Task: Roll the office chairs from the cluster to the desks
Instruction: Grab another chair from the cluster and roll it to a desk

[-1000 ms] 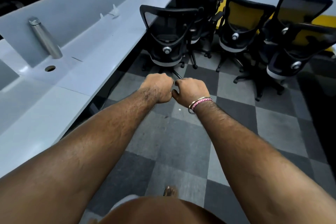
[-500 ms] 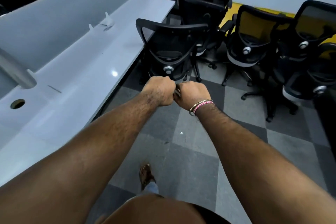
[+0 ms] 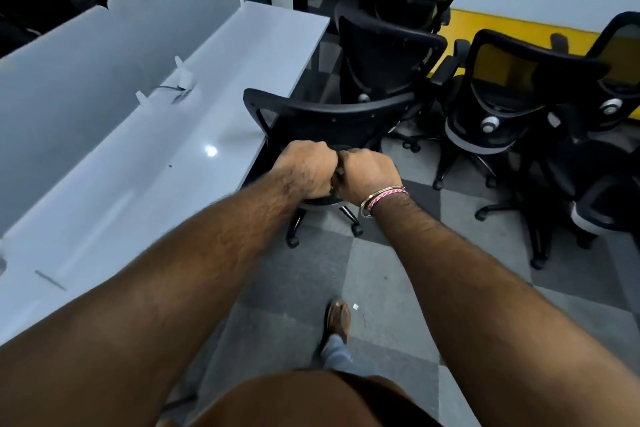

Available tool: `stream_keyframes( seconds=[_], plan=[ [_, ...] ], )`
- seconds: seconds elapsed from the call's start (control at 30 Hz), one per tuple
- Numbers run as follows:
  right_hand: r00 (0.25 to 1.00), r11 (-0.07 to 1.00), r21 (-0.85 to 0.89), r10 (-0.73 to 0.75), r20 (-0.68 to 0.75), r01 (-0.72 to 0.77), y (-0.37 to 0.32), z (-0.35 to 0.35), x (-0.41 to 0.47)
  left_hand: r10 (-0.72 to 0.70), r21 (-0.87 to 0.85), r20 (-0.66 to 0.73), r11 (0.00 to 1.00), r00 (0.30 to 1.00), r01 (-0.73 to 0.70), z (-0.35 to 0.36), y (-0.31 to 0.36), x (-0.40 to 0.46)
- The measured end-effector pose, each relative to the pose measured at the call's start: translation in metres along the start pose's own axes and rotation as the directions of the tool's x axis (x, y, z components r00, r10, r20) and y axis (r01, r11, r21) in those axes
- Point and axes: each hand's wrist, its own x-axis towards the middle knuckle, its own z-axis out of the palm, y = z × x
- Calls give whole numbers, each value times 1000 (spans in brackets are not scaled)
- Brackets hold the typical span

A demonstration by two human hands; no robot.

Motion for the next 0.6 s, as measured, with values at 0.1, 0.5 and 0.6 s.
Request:
stream_keyframes(
  seconds=[0.1, 0.5, 0.6],
  plan=[
    [999, 999, 32, -33, -36, 34, 19, 23, 60, -22, -7, -28, 1000, 999, 22, 8, -25, 57],
    [988, 987, 111, -125, 86, 115, 86, 92, 225, -108, -150, 52, 982, 993, 115, 40, -76, 218],
    [981, 990, 124, -87, 171, 66, 92, 109, 239, -43, -112, 175, 992, 984, 64, 46, -88, 246]
  ],
)
